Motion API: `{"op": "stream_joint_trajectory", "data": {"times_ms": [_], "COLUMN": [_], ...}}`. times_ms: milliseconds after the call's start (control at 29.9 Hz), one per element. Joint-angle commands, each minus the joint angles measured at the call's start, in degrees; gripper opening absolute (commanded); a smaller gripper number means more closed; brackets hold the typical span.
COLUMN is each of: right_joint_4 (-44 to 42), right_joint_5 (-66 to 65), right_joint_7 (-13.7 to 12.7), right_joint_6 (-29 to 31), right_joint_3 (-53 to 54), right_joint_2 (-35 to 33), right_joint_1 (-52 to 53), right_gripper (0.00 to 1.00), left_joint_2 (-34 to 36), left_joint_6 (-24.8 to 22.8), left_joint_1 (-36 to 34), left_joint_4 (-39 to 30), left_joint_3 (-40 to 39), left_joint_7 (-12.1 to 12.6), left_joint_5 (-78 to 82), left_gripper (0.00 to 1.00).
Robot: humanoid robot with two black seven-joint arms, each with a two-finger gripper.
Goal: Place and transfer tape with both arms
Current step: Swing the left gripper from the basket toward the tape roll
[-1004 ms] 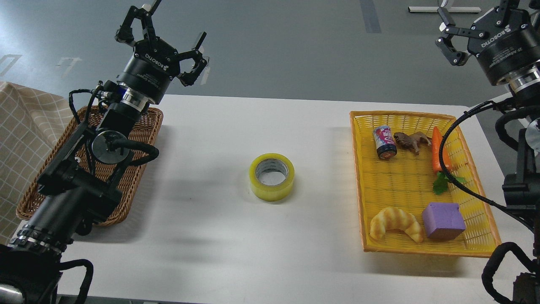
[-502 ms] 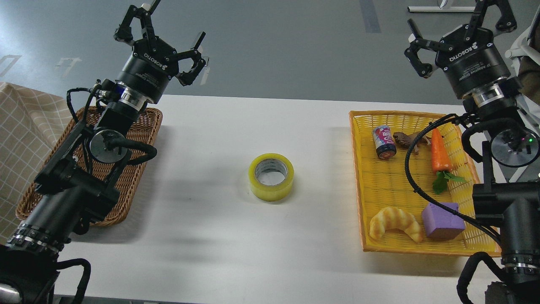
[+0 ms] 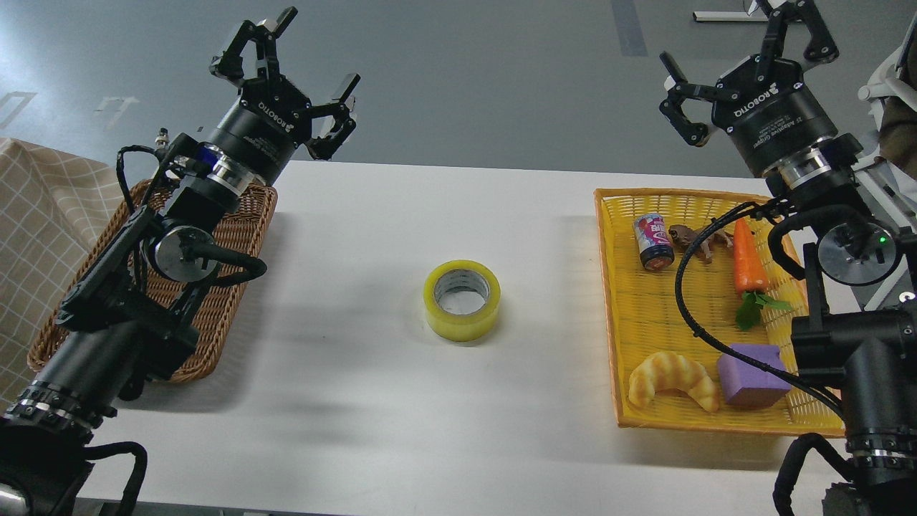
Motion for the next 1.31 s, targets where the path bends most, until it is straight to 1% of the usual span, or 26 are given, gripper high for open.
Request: {"op": "stream_joint_trajectory", "data": {"times_ms": [0,167,234,368,569,770,1037,1104,1272], "right_joint_4": [0.05,0.05,0.05,0.49,0.75,2.69,4.00,4.27,4.45], "right_joint_5": [0.00,0.00,0.00,0.00,0.00,0.00,0.00,0.00,0.00], "right_joint_7": [0.00,0.09,0.09,0.09,0.18,0.27,0.36,0.36,0.44], "right_joint_6": [-0.01,-0.01,-0.01,-0.01,-0.01,-0.01,-0.01,-0.01,-0.01], "right_joint_3": [-0.09,-0.01,-0.01,-0.01,0.17,0.34,0.87,0.87,1.05], "right_joint_2": [0.00,0.00,0.00,0.00,0.00,0.00,0.00,0.00,0.00], "right_joint_1": [-0.13,-0.92,-1.53,-2.33,-4.35,-6.37,-8.22,-8.92,-9.88], "right_gripper": [1.00,1.00,1.00,1.00,1.00,1.00,1.00,1.00,1.00], "left_joint_2": [0.09,0.17,0.87,1.84,4.65,7.11,8.52,9.49,11.59], "left_joint_6": [0.00,0.00,0.00,0.00,0.00,0.00,0.00,0.00,0.00], "left_joint_1": [-0.17,-0.70,-0.88,-0.88,-0.88,-0.88,-0.88,-0.88,-0.88], "left_joint_4": [0.00,-0.35,-0.70,-1.67,-5.10,-9.40,-12.74,-14.93,-18.80], "left_joint_3": [0.00,0.35,0.35,0.35,0.44,0.70,1.40,2.28,5.44], "left_joint_7": [-0.09,-0.26,-0.35,-0.35,-0.35,-0.35,-0.18,-0.18,0.00], "left_joint_5": [3.09,11.88,17.93,22.87,26.30,34.73,50.99,57.57,65.05], "left_gripper": [0.98,0.98,0.98,0.98,0.98,0.98,0.98,0.98,0.98]}}
